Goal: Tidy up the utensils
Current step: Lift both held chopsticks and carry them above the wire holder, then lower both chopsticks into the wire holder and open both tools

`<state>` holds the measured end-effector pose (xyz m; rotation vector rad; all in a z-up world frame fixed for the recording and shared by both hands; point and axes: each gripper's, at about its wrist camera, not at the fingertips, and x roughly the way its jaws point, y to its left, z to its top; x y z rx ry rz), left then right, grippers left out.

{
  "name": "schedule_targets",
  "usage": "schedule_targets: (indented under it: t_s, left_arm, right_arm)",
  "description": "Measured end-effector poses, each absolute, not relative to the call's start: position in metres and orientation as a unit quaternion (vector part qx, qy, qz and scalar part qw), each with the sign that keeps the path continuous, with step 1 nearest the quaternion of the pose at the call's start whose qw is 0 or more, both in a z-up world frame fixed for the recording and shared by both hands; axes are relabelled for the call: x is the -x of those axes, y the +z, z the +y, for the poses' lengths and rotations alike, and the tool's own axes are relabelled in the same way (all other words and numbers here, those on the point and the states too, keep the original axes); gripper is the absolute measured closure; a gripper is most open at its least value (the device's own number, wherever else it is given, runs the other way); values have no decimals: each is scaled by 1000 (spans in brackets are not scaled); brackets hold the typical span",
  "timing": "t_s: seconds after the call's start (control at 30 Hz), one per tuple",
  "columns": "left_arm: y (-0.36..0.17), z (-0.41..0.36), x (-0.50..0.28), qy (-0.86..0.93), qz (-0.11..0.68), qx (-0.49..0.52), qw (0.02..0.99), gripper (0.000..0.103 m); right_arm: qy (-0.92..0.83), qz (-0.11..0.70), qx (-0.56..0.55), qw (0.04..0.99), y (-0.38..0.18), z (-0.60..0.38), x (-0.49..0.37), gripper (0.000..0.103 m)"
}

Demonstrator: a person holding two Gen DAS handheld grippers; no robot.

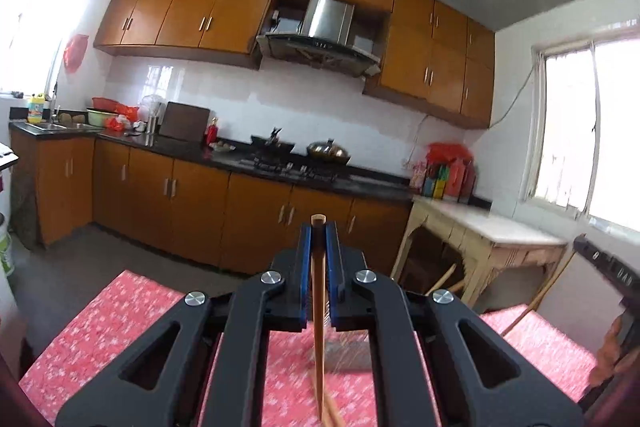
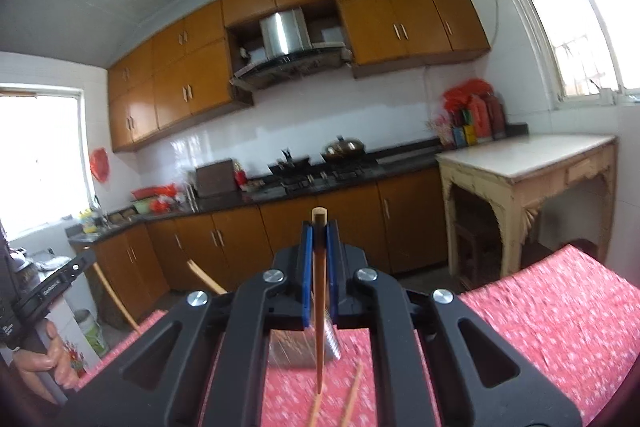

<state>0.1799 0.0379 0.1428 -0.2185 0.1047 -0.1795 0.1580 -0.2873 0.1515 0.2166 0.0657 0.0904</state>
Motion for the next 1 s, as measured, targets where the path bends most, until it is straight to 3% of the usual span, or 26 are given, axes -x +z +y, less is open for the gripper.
schedule_targets:
  t_s: [0.37, 1.0]
  left_arm:
    - [199, -2, -237, -62, -20, 132, 989, 96]
    - [119, -27, -325, -38, 69, 104, 991, 96]
  right_arm:
    - [46, -38, -81, 995, 188, -244, -231, 95]
    - [59, 95, -108, 988, 105, -228, -349, 95]
